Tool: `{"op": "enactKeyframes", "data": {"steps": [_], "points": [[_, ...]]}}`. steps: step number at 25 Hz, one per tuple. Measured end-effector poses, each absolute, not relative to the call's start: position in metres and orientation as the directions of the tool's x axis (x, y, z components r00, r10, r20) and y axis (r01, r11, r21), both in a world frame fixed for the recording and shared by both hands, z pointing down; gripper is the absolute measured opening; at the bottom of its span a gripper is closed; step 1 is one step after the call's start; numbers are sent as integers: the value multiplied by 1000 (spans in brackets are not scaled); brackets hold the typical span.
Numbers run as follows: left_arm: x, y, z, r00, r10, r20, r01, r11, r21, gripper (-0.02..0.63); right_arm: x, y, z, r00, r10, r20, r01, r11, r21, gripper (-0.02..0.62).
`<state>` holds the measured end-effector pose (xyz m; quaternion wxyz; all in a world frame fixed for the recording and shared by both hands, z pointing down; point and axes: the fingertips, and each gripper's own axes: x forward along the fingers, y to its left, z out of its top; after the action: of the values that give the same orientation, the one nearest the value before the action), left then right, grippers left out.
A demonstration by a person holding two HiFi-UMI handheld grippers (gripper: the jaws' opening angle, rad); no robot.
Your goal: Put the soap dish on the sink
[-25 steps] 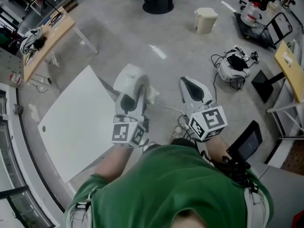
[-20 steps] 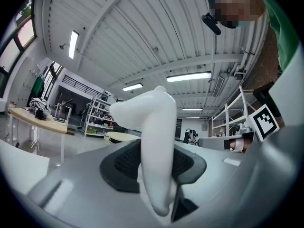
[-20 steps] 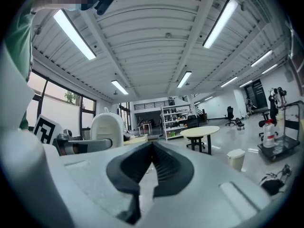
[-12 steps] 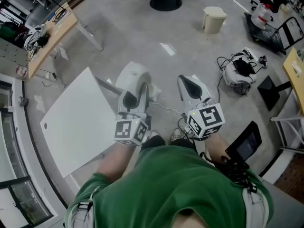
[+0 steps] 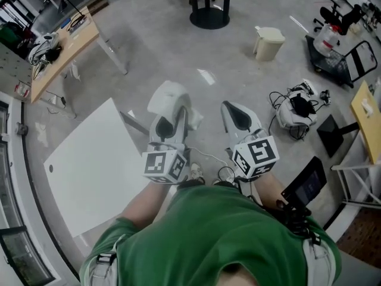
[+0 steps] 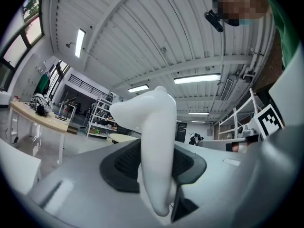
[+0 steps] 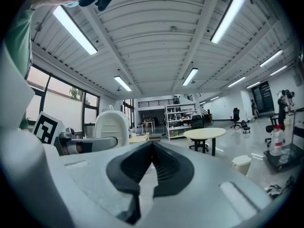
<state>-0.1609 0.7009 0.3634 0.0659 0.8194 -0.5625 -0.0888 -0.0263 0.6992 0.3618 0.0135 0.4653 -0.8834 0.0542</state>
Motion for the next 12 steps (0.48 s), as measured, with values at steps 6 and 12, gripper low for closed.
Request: {"op": "enactKeyframes", "data": {"steps": [6,12], "points": [[-191,671,357,356,-928,-107,-906,-371,205,152,-62,667,354,-567,-821,56,-823,564,-61,2],[-211,655,354,346,-931,-115,-907,-364,211,152,-77,649,353,-562,-824,66,-827,559,-62,2]]}}
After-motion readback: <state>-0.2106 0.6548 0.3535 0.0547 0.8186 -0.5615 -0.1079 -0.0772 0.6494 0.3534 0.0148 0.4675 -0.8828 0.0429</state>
